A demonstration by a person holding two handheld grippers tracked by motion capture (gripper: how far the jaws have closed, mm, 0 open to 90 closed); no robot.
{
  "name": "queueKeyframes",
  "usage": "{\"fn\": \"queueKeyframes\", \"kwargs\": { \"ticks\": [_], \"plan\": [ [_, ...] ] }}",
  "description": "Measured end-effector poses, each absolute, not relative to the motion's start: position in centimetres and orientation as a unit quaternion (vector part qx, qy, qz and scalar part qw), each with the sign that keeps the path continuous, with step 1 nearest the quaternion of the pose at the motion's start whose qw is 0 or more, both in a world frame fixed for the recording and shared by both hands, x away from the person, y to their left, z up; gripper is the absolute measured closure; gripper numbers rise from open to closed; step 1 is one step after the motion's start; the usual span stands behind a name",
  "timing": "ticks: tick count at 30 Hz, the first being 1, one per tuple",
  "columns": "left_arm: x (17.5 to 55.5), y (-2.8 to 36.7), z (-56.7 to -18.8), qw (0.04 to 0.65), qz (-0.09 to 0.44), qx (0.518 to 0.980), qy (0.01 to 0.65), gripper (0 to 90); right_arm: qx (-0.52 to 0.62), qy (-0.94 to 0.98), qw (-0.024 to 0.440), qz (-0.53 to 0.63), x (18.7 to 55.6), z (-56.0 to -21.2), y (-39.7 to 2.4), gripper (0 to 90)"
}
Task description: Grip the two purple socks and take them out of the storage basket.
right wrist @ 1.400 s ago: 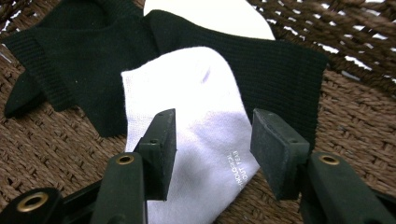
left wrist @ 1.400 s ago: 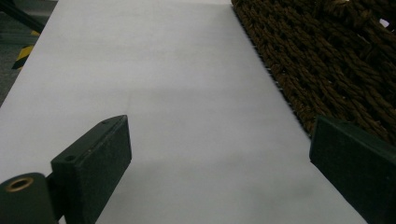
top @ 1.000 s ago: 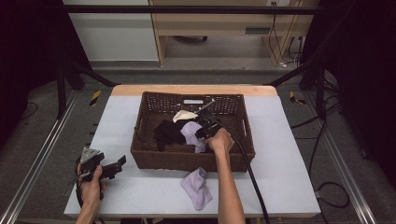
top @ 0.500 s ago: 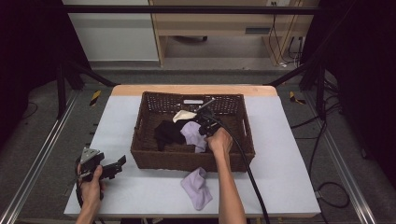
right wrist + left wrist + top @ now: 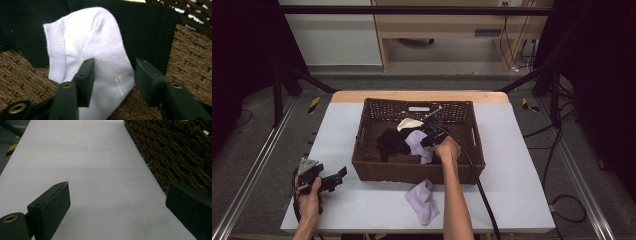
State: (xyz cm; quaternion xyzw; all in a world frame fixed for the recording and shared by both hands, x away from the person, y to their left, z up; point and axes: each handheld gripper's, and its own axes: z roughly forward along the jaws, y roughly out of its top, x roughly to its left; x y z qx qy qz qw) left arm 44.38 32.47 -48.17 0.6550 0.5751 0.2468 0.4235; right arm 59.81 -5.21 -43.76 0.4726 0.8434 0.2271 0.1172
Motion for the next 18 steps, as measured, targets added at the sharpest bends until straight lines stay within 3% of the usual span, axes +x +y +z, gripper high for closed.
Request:
{"fn": "queueKeyframes", "kwargs": {
  "ticks": [5,6,18],
  "plan": [
    [44.4,32.5,-48.2,0.423,0.247,0.655,0.576,5.4,0.473,0.849,0.106,0.210,59.8,-43.5,-5.1,84.2],
    [44.4,32.5,-48.2,0.423,0.246,0.655,0.575,5.4,0.473,0.850,0.108,0.207,59.8,-43.4,-5.1,86.4],
    [44.4,32.5,-48.2,0.424,0.247,0.655,0.576,5.4,0.493,0.819,0.119,0.269,59.2,-41.1,-5.5,87.5]
  ]
}}
